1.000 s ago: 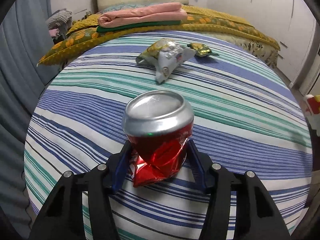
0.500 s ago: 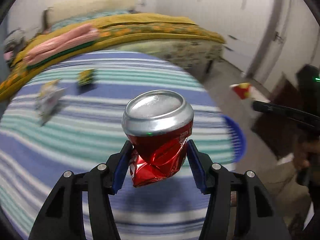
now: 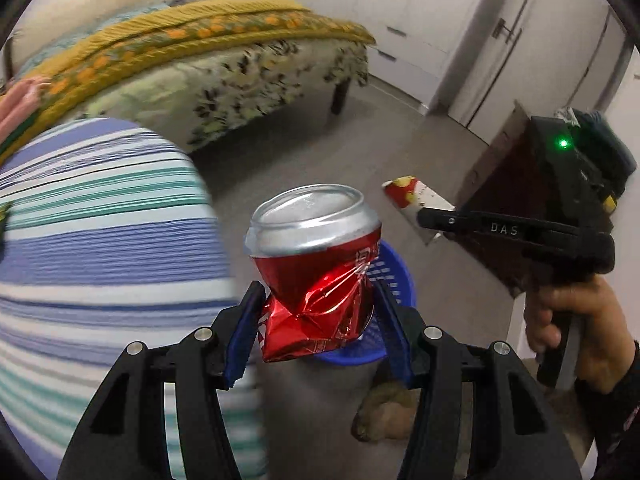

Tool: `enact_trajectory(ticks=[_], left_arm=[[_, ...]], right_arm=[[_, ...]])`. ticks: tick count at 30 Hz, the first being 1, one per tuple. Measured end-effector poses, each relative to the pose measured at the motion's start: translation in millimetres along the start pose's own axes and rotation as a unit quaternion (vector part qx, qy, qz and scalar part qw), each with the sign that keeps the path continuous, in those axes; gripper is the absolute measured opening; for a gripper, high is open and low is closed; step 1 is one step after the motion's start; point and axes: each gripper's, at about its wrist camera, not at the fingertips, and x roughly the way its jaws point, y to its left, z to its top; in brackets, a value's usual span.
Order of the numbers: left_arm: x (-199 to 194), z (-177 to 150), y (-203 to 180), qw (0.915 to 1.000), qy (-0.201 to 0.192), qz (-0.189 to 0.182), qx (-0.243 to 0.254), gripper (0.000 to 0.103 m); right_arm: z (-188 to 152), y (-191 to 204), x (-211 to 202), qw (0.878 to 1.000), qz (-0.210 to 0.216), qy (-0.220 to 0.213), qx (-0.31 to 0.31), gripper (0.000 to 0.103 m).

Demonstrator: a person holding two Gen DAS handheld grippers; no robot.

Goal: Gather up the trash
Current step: 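Carry both items to the blue wastebasket and open both tools to drop them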

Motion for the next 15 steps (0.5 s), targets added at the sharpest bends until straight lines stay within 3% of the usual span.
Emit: enact_trajectory(ticks=[5, 6, 7, 8, 11, 15], left_arm=[[59, 17, -24, 0.9997, 0.018, -0.006, 0.012, 0.057], [71, 19, -27, 0.9997, 0.020, -0.006, 0.014, 0.062], [79, 20, -29, 0.9996, 0.023, -0.007, 0.014, 0.075], [89, 21, -31, 0.9996, 0.026, -0.007, 0.011, 0.078], [100, 21, -33, 0.9993, 0.037, -0.002, 0.004, 0.078], [77, 14, -32, 0.9998, 0.015, -0.001, 0.009, 0.087]], right_arm=[[9, -24, 8, 1.000, 0.000, 0.000, 0.018, 0.011], [11, -30, 10, 1.000, -0.001, 0.000, 0.022, 0.020], [12, -33, 12, 1.000, -0.002, 0.000, 0.028, 0.048], [13, -38, 12, 0.999, -0.003, -0.001, 0.037, 0.055], [15, -46, 7, 0.999, -0.009, -0.007, 0.053, 0.056], [15, -40, -4, 0.998, -0.038, -0.028, 0.032, 0.074]])
